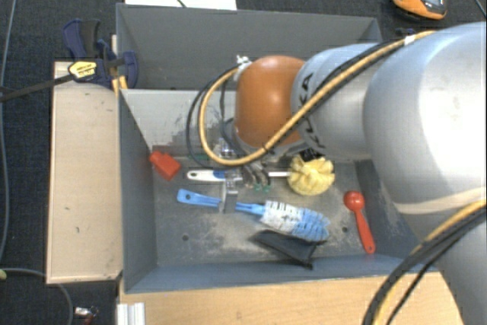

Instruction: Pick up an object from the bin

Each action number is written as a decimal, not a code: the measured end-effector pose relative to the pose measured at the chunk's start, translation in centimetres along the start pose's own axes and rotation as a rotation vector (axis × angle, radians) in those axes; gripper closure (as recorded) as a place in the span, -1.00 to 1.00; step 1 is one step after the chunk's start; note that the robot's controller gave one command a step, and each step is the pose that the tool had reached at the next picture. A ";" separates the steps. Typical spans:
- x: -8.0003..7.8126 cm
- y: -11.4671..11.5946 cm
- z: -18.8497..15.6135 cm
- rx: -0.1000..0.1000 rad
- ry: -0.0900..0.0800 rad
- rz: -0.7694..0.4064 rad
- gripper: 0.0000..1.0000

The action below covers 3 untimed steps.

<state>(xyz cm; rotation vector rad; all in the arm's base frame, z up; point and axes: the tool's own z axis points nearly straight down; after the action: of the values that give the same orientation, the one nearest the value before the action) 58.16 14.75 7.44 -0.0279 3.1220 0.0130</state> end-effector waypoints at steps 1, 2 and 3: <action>-0.3 -0.5 -0.3 0.000 -0.001 0.003 1.00; -0.3 -0.5 -0.3 0.000 -0.001 0.003 1.00; -0.2 -0.5 -1.3 0.000 0.002 0.005 1.00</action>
Offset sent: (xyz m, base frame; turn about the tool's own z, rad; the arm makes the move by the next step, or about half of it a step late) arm 0.0000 0.0000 0.0000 0.0000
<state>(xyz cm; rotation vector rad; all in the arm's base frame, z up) 58.36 14.22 8.77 -0.0208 3.1241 0.0131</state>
